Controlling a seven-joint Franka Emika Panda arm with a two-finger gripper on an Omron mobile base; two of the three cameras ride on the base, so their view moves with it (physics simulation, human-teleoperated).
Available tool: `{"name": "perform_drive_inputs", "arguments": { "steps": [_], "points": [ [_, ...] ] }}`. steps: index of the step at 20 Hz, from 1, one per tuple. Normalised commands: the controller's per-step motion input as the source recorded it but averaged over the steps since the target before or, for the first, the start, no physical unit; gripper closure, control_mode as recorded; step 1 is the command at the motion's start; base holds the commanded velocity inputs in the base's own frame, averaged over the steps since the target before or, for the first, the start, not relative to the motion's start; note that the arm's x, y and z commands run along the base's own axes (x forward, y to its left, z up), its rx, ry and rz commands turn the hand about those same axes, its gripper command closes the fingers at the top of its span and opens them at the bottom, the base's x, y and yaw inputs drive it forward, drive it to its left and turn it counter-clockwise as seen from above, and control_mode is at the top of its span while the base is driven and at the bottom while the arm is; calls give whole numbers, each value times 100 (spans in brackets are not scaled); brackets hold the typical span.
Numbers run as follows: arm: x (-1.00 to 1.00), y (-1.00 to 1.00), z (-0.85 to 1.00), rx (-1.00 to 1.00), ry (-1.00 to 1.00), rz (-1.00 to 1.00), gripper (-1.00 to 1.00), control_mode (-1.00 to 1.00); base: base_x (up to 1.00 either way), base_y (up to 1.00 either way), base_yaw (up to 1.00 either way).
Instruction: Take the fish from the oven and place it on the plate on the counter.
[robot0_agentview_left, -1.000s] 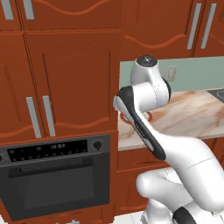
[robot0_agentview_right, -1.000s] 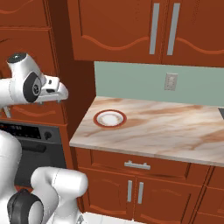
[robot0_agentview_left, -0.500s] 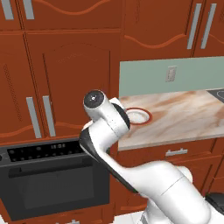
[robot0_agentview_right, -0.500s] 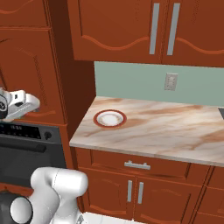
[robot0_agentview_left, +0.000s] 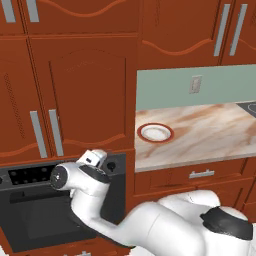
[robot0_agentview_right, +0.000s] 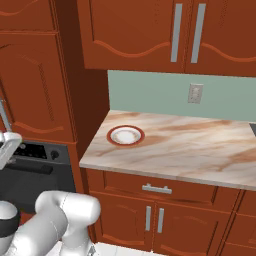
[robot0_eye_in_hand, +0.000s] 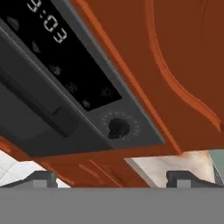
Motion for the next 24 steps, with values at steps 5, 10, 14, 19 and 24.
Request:
{"name": "perform_drive_inputs", "arguments": {
  "steps": [5, 10, 14, 19, 24],
  "points": [
    [0, 69, -100, -17, -9, 14, -100, -100, 0, 0, 0],
    [0, 84, -98, -17, -9, 19, -100, -100, 0, 0, 0],
    [0, 70, -37, -22, -4, 13, -100, -100, 0, 0, 0],
    [1, 50, -2, -8, 0, 7, -100, -100, 0, 0, 0],
    [14, 23, -1, -5, 3, 7, -100, -100, 0, 0, 0]
  ]
}}
